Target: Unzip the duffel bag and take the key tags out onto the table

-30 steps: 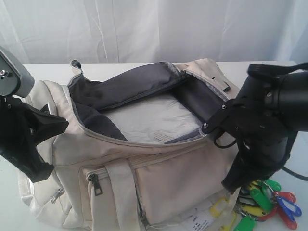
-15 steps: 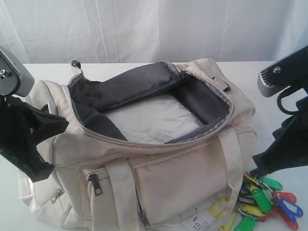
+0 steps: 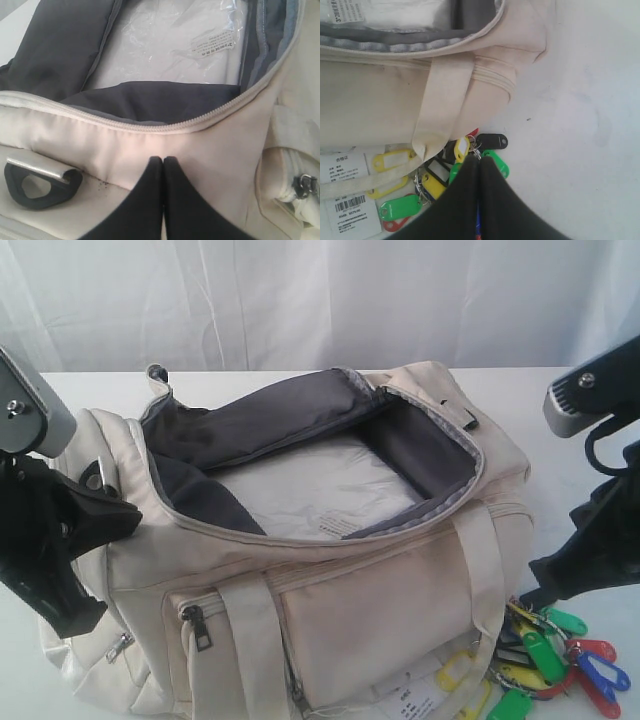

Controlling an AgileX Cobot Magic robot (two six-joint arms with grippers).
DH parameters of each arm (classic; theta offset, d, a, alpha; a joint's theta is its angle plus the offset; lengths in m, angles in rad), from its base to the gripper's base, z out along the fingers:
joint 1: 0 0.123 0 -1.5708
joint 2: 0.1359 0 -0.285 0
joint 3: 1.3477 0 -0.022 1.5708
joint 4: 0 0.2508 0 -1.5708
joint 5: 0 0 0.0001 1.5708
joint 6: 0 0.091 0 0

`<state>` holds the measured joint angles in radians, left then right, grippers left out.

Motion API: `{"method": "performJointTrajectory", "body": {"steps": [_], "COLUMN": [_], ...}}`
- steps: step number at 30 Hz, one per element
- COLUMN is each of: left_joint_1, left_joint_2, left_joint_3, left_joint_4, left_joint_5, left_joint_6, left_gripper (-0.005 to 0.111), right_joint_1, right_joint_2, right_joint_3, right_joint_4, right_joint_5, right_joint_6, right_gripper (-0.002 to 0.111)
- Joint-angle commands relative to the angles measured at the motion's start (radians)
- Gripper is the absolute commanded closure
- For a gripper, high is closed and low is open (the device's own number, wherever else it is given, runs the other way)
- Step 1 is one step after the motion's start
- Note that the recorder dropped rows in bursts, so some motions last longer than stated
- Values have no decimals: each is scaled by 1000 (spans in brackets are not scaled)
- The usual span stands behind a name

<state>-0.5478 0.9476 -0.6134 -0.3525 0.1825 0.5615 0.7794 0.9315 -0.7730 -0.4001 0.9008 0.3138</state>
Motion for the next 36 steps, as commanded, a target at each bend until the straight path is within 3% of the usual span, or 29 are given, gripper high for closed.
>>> {"method": "performJointTrajectory", "body": {"steps": [1, 25, 36], "left_joint_1": [-6, 0, 180], "left_joint_2": [-3, -13, -255], "left_joint_3": [-5, -5, -5], "left_joint_4": [-14, -10, -10], "left_joint_5": [27, 27, 27], "left_joint_6": [-4, -4, -4], "left_gripper": [107, 107, 107], "right_joint_1": [-1, -4, -4], "right_joint_2": [-18, -482, -644], "right_joint_3": [6, 55, 279], "right_joint_4": [-1, 1, 1], "right_joint_5": [-10, -31, -35], "right_joint_6": [5, 5, 5], "right_gripper": [108, 108, 108]}}
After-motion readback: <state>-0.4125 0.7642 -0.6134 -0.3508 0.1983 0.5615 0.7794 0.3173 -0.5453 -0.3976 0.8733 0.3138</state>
